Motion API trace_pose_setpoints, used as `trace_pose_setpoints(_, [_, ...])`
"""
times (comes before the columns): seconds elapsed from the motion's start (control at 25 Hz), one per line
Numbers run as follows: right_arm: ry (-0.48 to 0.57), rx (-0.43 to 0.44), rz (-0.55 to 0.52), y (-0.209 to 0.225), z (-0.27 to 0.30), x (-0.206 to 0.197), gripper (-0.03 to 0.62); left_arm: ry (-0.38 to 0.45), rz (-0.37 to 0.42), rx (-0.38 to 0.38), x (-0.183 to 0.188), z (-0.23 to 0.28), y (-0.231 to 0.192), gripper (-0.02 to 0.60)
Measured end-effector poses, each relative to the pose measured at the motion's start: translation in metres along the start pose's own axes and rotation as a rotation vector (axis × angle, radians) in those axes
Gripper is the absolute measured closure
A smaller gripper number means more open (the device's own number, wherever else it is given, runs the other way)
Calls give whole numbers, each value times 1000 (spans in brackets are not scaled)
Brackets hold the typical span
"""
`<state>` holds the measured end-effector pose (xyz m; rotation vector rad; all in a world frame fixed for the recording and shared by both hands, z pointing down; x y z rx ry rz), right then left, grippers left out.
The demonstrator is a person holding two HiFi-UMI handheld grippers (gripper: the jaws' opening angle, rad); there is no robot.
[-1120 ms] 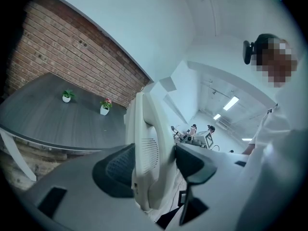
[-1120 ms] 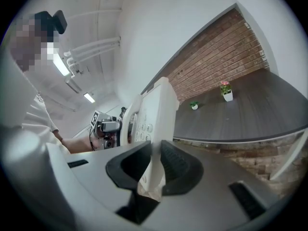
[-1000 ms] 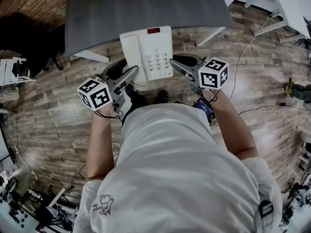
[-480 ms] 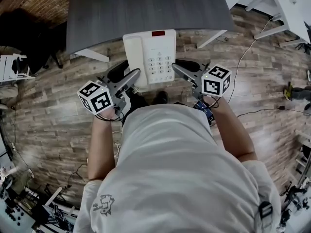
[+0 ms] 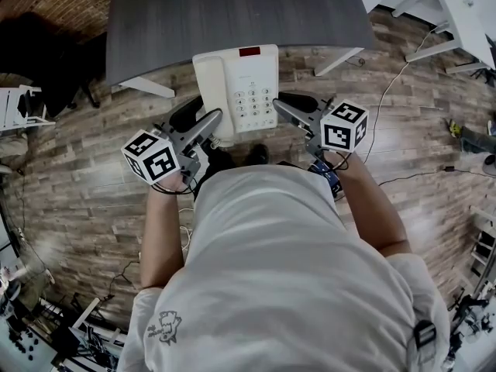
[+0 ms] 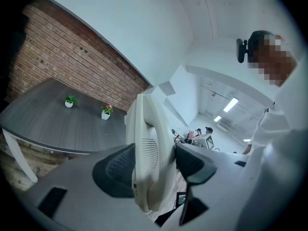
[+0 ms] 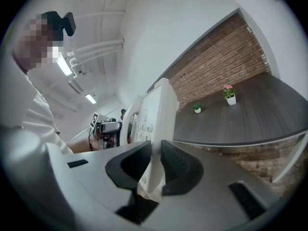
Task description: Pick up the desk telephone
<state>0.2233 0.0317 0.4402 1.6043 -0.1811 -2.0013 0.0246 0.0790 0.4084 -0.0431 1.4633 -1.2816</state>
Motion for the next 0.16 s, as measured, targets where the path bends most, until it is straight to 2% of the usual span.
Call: trace_pose_setpoints(0.16, [1, 1, -5, 1, 1, 0, 522, 1, -2, 4, -1, -1, -1, 307])
Point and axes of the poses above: the fingertips, and each gripper's own axes: z forward along the fingers, y to its right, x out of its top, the point moved 4 cm from there along -z, backward along the fingers, and after that the axes turned 8 degrees about -z, right-handed, at the moved point
